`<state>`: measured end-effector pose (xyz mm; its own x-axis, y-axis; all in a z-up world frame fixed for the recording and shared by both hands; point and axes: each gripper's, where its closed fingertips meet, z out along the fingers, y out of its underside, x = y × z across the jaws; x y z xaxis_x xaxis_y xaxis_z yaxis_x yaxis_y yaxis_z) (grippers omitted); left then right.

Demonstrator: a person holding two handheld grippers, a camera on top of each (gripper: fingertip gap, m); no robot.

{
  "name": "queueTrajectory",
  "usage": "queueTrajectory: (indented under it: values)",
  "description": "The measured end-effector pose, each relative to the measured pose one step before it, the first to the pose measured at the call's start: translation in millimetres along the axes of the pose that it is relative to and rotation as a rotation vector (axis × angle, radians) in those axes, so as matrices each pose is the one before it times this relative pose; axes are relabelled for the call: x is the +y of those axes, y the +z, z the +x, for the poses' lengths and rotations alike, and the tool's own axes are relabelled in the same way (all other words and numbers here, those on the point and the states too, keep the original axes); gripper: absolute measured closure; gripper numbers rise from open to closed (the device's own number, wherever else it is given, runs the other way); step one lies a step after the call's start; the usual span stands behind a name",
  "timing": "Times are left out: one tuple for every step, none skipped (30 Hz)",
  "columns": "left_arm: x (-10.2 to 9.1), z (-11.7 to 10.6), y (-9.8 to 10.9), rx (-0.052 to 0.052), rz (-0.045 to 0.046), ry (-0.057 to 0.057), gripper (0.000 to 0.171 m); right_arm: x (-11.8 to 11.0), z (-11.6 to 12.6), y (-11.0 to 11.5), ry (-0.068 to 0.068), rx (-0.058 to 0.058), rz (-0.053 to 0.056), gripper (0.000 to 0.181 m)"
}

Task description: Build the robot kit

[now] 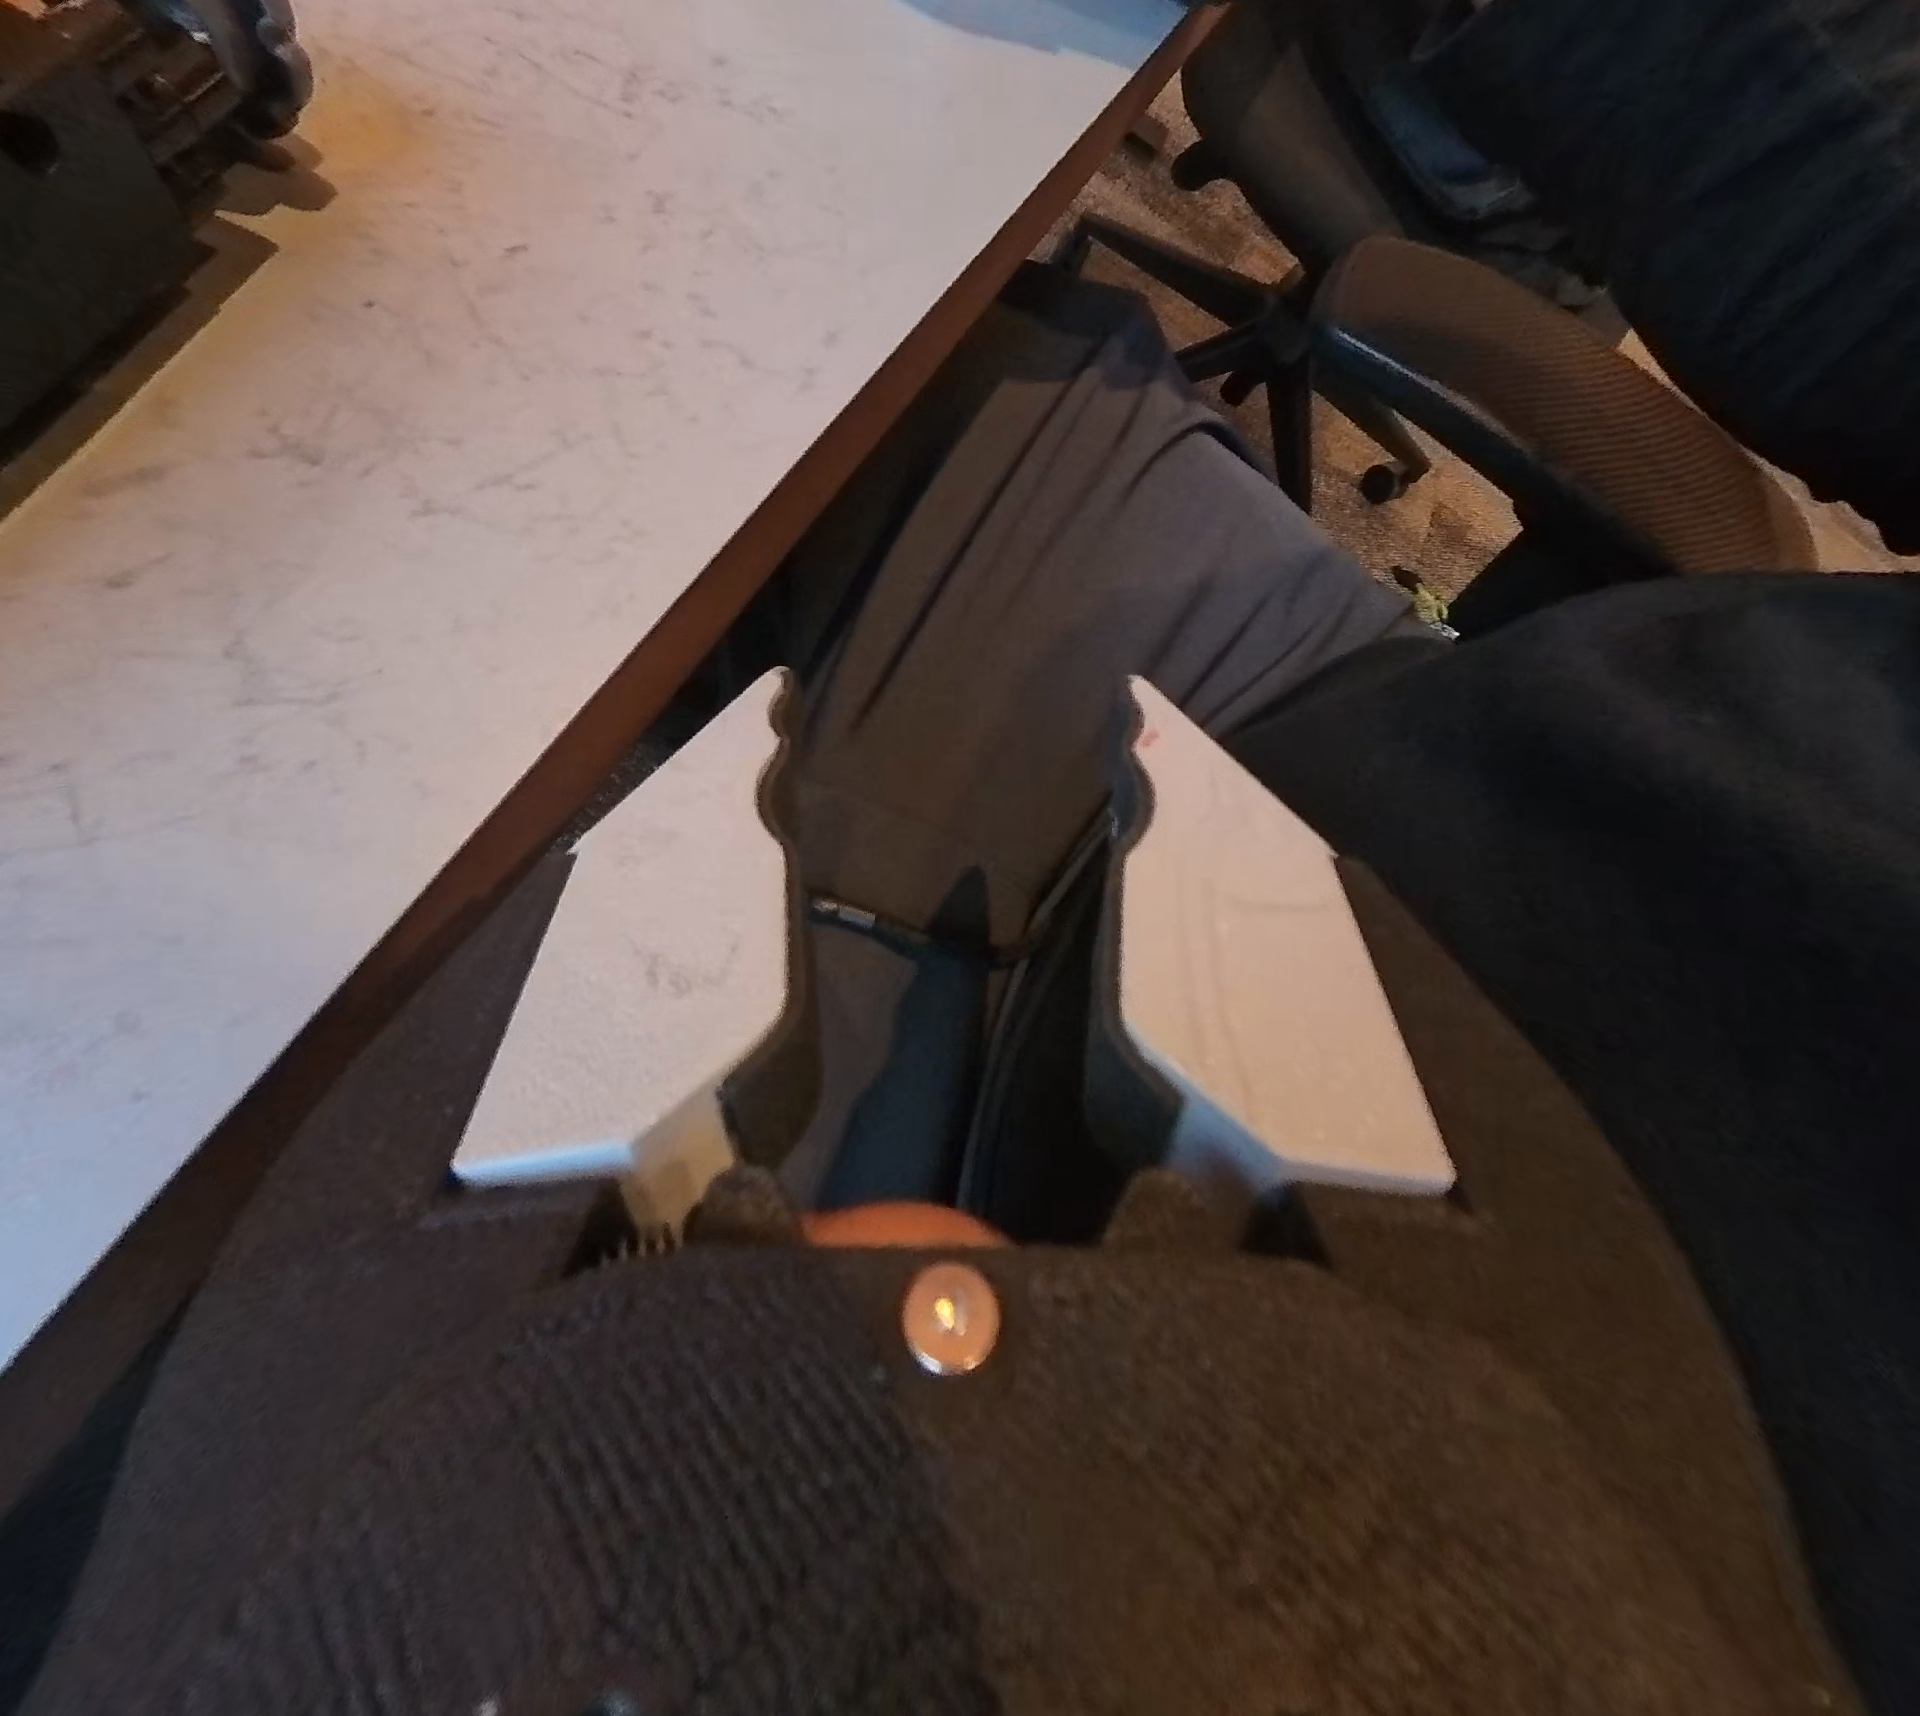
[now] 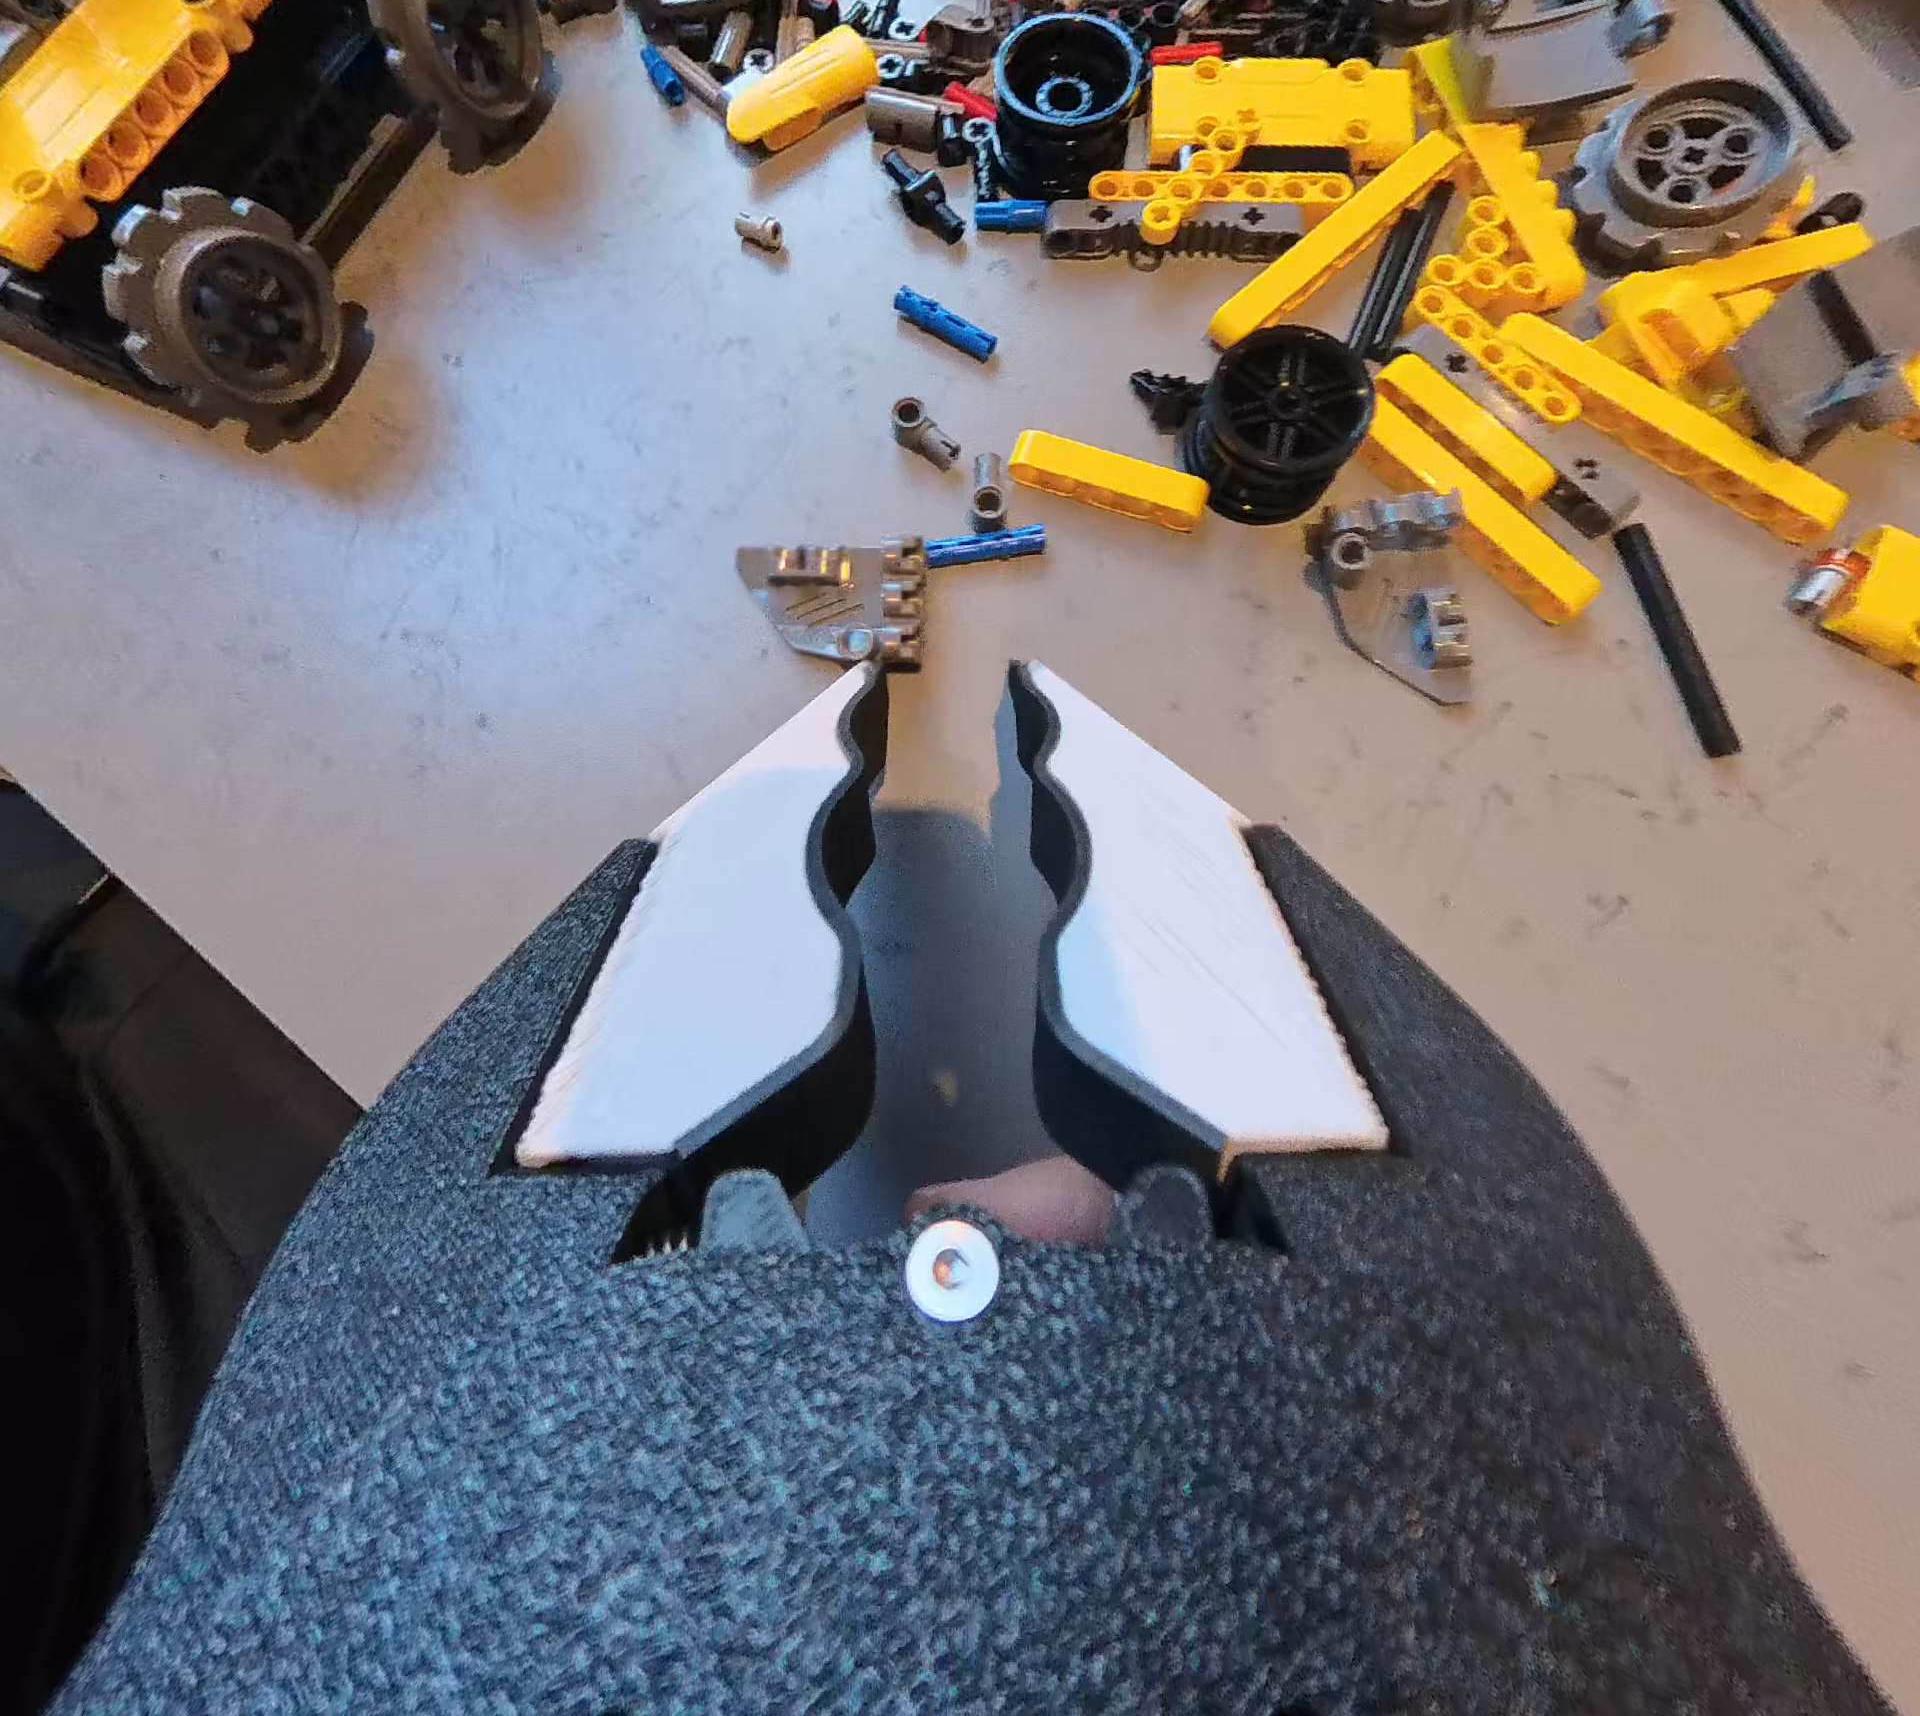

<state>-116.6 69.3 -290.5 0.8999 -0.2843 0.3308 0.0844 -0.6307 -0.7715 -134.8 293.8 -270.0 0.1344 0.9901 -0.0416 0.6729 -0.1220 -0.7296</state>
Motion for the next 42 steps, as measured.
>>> queueTrajectory:
  values:
    - [-0.03,-0.03,-0.48,0.0009,0.00116,-0.0020,0.113,0.59,-2.78,1.37,-0.0054,-0.0076,-0.0070,0.157]
    - [-0.07,0.12,-0.37,0.0018,0.00107,-0.0016,0.113,0.39,-3.68,0.71,-0.0092,-0.0087,-0.0045,0.157]
    - [0.01,0.19,-0.23,0.0021,0.00062,-0.0017,0.113,-0.19,-3.94,0.27,-0.0102,-0.0069,-0.0018,0.158]
    - [0.01,0.19,-0.01,0.0020,0.00033,-0.0018,0.113,-0.58,-3.68,-0.24,-0.0090,-0.0054,0.0006,0.158]
    - [0.17,0.24,0.13,0.0025,-0.00108,-0.0016,0.113,-0.95,-2.91,-0.63,-0.0078,-0.0044,0.0024,0.158]
    - [0.21,0.30,0.34,0.0022,-0.00117,-0.0013,0.113,-1.24,-1.02,-1.00,-0.0060,0.0020,0.0045,0.158]
    - [0.22,0.33,0.33,0.0024,-0.00123,-0.0013,0.113,-1.44,0.46,-1.53,-0.0020,0.0055,0.0076,0.158]
    - [0.24,0.48,0.37,0.0030,-0.00131,-0.0010,0.113,-1.49,1.01,-1.60,0.0038,0.0019,0.0100,0.158]
    - [-0.01,0.55,0.36,0.0026,-0.00054,-0.0006,0.113,-1.20,1.18,-1.64,0.0086,-0.0012,0.0112,0.158]
    - [0.04,0.26,0.34,0.0015,0.00004,0.0000,0.113,-0.93,1.49,-1.41,0.0106,-0.0012,0.0128,0.158]
    - [0.01,0.05,0.44,0.0007,-0.00063,0.0005,0.113,-0.12,2.04,-1.08,0.0120,0.0011,0.0097,0.157]
    - [0.14,-0.07,0.46,0.0001,-0.00103,0.0005,0.113,1.12,1.91,-0.44,0.0126,0.0013,0.0033,0.157]
    - [0.07,-0.27,0.39,0.0000,-0.00118,-0.0011,0.113,1.38,1.37,0.05,0.0125,0.0010,0.0015,0.155]
    - [-0.08,-0.26,0.31,0.0012,-0.00036,-0.0026,0.113,0.76,0.48,0.27,0.0116,0.0010,0.0027,0.153]
    - [-0.28,-0.10,0.15,0.0011,0.00092,-0.0032,0.113,0.29,-0.12,0.54,0.0064,0.0018,-0.0012,0.150]
    - [-0.61,0.09,0.04,0.0025,0.00254,-0.0029,0.113,-0.38,-0.28,0.66,-0.0004,0.0059,-0.0007,0.147]
    - [-0.65,0.44,0.03,0.0036,0.00290,-0.0023,0.113,-0.95,-0.23,1.04,-0.0023,0.0082,-0.0006,0.146]
    - [-0.64,0.29,-0.06,0.0027,0.00276,0.0003,0.113,-0.53,-0.03,1.49,-0.0017,0.0083,-0.0045,0.145]
    - [-0.39,-0.19,0.11,-0.0011,0.00134,0.0025,0.113,-0.26,0.83,2.06,-0.0018,0.0106,-0.0067,0.145]
    - [0.29,-0.49,0.13,-0.0028,-0.00225,0.0027,0.113,0.12,1.18,2.31,-0.0025,0.0101,-0.0083,0.145]
    - [0.78,-0.41,0.17,-0.0025,-0.00359,0.0020,0.113,0.43,0.80,2.32,-0.0040,0.0055,-0.0113,0.145]
    - [0.53,-0.38,0.14,-0.0018,-0.00296,0.0007,0.113,-0.12,-0.22,1.80,-0.0051,-0.0014,-0.0072,0.148]
    - [-0.02,0.00,-0.16,-0.0005,0.00054,0.0004,0.113,-0.82,-1.89,1.07,-0.0066,-0.0092,-0.0014,0.155]
    - [-0.24,0.08,-0.18,-0.0004,0.00196,0.0005,0.113,-0.75,-2.91,0.71,-0.0083,-0.0123,0.0006,0.162]
    - [-0.12,-0.06,-0.25,-0.0006,0.00060,0.0003,0.113,-0.02,-3.32,0.63,-0.0097,-0.0127,-0.0022,0.164]
    - [0.31,0.00,0.03,0.0004,-0.00112,-0.0002,0.113,0.85,-2.89,0.44,-0.0086,-0.0088,-0.0060,0.164]
    - [0.40,0.09,-0.06,0.0008,-0.00132,-0.0002,0.113,1.03,-2.74,0.02,-0.0091,-0.0085,-0.0051,0.164]
    - [0.17,-0.10,0.01,-0.0007,-0.00065,-0.0004,0.113,0.77,-2.98,-0.47,-0.0093,-0.0100,-0.0010,0.164]
    - [-0.05,-0.01,0.03,0.0001,0.00037,0.0003,0.113,0.19,-2.68,-0.93,-0.0058,-0.0105,0.0029,0.163]
    - [-0.02,-0.03,0.01,0.0000,0.00016,0.0004,0.113,-0.09,-1.55,-1.13,0.0001,-0.0073,0.0046,0.162]
    - [0.09,-0.03,0.00,0.0005,-0.00017,-0.0004,0.113,0.12,-0.07,-1.42,0.0042,-0.0026,0.0044,0.161]
    - [-0.27,0.00,-0.02,0.0008,0.00078,-0.0009,0.113,-0.01,1.26,-1.71,0.0047,0.0014,0.0052,0.160]
    - [-0.24,0.06,-0.11,0.0008,0.00151,-0.0008,0.113,-0.45,3.00,-2.33,0.0055,0.0097,0.0085,0.159]
    - [-0.15,0.02,-0.03,0.0011,0.00091,-0.0006,0.113,-0.73,4.84,-2.60,0.0073,0.0162,0.0104,0.159]
    - [-0.03,0.06,0.01,0.0002,0.00020,-0.0005,0.113,-0.67,5.77,-2.66,0.0091,0.0183,0.0096,0.159]
    - [0.09,-0.24,0.17,-0.0006,-0.00056,-0.0008,0.113,-0.55,7.18,-2.52,0.0112,0.0218,0.0091,0.159]
    - [0.38,-0.14,0.30,0.0001,-0.00188,-0.0012,0.113,-0.61,8.76,-2.35,0.0143,0.0261,0.0090,0.158]
    - [0.24,0.14,0.15,0.0008,-0.00102,-0.0006,0.113,-0.12,9.66,-1.85,0.0171,0.0272,0.0058,0.155]
    - [-0.02,0.27,-0.02,0.0003,0.00020,0.0002,0.113,0.02,9.45,-1.23,0.0163,0.0228,0.0028,0.154]
    - [-0.21,0.25,-0.02,0.0001,0.00103,0.0006,0.113,0.25,9.51,-0.55,0.0110,0.0209,0.0013,0.154]
    - [-0.32,0.40,0.13,0.0007,0.00141,0.0006,0.113,0.94,10.24,0.38,0.0035,0.0255,-0.0050,0.154]
    - [-0.08,0.44,0.23,0.0012,-0.00062,0.0008,0.113,1.00,9.16,0.96,-0.0037,0.0231,-0.0103,0.152]
